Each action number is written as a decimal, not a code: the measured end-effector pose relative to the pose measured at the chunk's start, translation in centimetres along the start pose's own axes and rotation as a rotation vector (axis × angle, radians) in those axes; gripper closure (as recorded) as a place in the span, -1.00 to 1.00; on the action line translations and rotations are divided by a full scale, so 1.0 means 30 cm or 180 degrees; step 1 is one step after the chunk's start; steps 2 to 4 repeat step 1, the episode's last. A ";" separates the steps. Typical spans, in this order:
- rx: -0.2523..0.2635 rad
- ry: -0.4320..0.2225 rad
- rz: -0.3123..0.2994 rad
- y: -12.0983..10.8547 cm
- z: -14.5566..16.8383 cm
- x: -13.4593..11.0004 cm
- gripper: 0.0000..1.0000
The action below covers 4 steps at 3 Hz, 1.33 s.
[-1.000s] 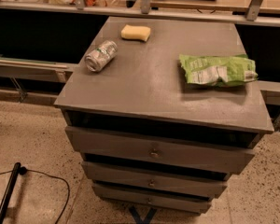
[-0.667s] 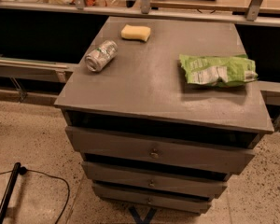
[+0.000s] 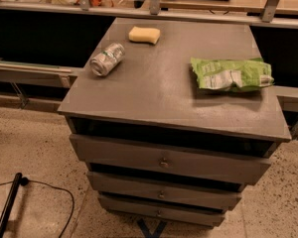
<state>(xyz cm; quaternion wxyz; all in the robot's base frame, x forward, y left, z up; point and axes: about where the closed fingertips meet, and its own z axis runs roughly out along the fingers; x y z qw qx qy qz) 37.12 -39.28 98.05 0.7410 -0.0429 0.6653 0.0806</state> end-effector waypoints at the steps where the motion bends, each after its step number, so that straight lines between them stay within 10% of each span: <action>1: -0.0043 0.0009 -0.0019 0.017 0.018 0.000 -1.00; 4: -0.0043 0.0009 -0.0019 0.017 0.018 0.000 -1.00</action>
Offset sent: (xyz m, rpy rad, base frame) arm 0.0000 0.0000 0.0000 0.0000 0.0000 0.0000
